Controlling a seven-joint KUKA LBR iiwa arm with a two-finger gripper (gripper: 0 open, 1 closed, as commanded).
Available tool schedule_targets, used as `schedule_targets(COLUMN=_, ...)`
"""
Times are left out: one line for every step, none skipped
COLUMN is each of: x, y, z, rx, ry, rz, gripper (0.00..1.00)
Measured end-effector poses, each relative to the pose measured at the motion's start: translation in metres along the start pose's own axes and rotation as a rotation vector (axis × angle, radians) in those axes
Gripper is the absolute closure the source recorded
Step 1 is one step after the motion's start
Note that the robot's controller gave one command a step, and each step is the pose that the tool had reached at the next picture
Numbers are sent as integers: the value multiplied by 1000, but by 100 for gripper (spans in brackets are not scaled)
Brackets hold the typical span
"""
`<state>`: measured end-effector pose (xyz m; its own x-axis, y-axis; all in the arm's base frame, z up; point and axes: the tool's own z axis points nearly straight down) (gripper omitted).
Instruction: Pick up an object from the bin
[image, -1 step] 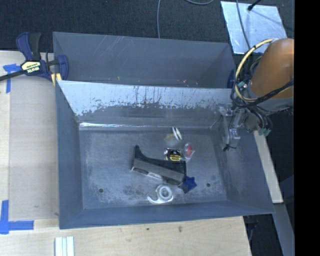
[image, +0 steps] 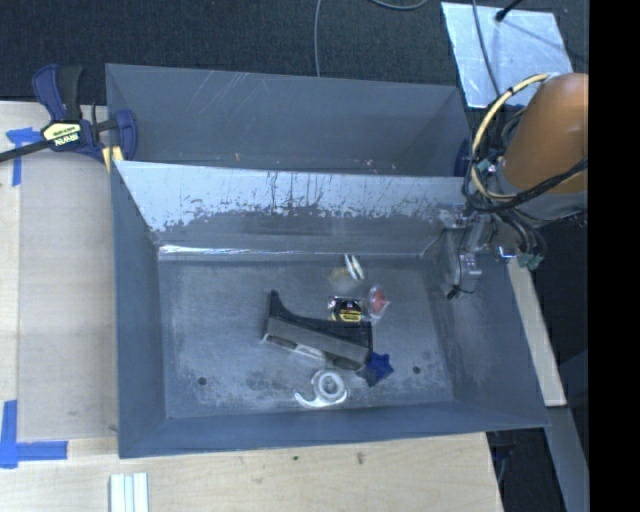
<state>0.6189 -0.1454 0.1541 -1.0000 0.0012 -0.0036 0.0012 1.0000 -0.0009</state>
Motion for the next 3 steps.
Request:
schedule_targets(x=-1, y=32, z=36, rx=2, ry=-4, rz=-67, gripper=0)
schedule_targets(x=34, y=62, z=66, rx=-1, ry=-1, rz=-93, gripper=0)
schedule_targets(x=28, y=114, z=79, rx=4, ry=-6, rz=-80, gripper=0)
